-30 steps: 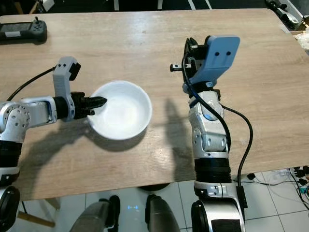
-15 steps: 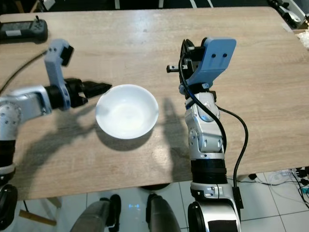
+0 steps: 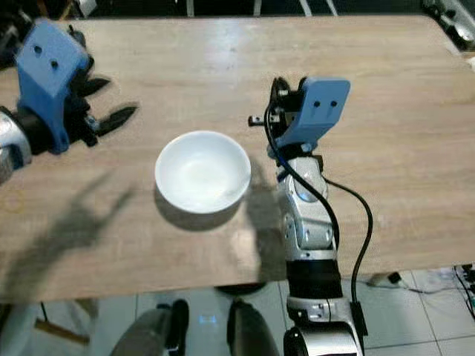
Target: Setting the table
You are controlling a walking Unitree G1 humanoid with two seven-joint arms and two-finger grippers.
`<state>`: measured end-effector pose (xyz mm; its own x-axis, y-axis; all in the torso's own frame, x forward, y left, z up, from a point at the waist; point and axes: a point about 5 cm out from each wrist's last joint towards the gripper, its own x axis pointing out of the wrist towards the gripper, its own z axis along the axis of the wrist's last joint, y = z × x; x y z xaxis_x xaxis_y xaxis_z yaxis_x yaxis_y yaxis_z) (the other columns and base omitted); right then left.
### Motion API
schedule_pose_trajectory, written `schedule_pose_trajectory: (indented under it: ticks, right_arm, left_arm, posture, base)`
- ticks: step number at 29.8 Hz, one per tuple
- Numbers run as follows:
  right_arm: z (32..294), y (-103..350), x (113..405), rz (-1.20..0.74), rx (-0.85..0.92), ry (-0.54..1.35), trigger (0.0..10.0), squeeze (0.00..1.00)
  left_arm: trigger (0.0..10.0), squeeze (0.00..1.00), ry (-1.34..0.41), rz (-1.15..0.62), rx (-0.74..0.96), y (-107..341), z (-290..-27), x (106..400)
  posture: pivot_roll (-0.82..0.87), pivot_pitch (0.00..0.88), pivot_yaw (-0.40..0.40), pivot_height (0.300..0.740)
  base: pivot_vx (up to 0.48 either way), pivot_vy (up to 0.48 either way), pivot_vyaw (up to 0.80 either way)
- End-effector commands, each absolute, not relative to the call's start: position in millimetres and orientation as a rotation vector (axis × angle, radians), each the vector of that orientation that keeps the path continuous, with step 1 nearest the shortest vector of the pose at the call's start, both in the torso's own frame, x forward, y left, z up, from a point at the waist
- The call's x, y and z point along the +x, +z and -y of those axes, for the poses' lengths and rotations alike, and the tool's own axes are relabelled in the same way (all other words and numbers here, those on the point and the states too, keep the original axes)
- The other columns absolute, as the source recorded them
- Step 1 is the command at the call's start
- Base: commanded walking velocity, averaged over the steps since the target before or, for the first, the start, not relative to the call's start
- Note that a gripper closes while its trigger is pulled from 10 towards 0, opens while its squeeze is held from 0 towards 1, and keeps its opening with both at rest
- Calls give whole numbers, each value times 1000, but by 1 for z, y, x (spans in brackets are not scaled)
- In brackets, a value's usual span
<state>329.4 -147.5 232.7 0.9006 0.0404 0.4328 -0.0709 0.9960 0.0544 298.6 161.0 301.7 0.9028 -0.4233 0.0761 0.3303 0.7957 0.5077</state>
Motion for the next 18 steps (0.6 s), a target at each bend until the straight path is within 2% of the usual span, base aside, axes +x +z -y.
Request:
schedule_pose_trajectory:
  ticks: [1,2,3,4,5,7,8,10,18]
  right_arm:
    - [157,233,325,467,52,6,10000,0]
    - [157,233,325,467,52,6,10000,0]
    - [160,235,325,478,52,-6,10000,0]
    - [160,235,325,478,52,-6,10000,0]
    - [162,237,324,484,54,-13,10000,0]
    - [162,237,324,484,54,-13,10000,0]
    - [163,237,324,489,59,-25,10000,0]
    - [163,235,323,484,64,-36,10000,0]
    - [157,227,325,457,75,-25,10000,0]
  left_arm:
    - [10000,0,-346,195,568,297,-166,303]
    - [10000,0,-346,195,568,297,-166,303]
    - [10000,0,-351,158,471,296,-166,305]
    - [10000,0,-351,158,471,296,-166,305]
    - [10000,0,-358,131,396,295,-166,306]
    - [10000,0,-358,131,396,295,-166,306]
    - [10000,0,-367,121,326,296,-165,307]
    - [10000,0,-343,135,292,296,-166,308]
    - [10000,0,-313,212,302,285,-164,309]
  posture:
    - [-40,0,114,740]
    - [-40,0,114,740]
    - [-47,0,123,740]
    - [-47,0,123,740]
    - [-47,0,123,740]
    - [-47,0,123,740]
    - [-53,0,133,740]
    - [-64,0,138,740]
    - [-72,0,115,740]
  base:
    - [0,0,0]
    - [0,0,0]
    - [0,0,0]
    - [0,0,0]
    - [0,0,0]
    - [0,0,0]
    - [0,0,0]
    - [0,0,0]
    - [0,0,0]
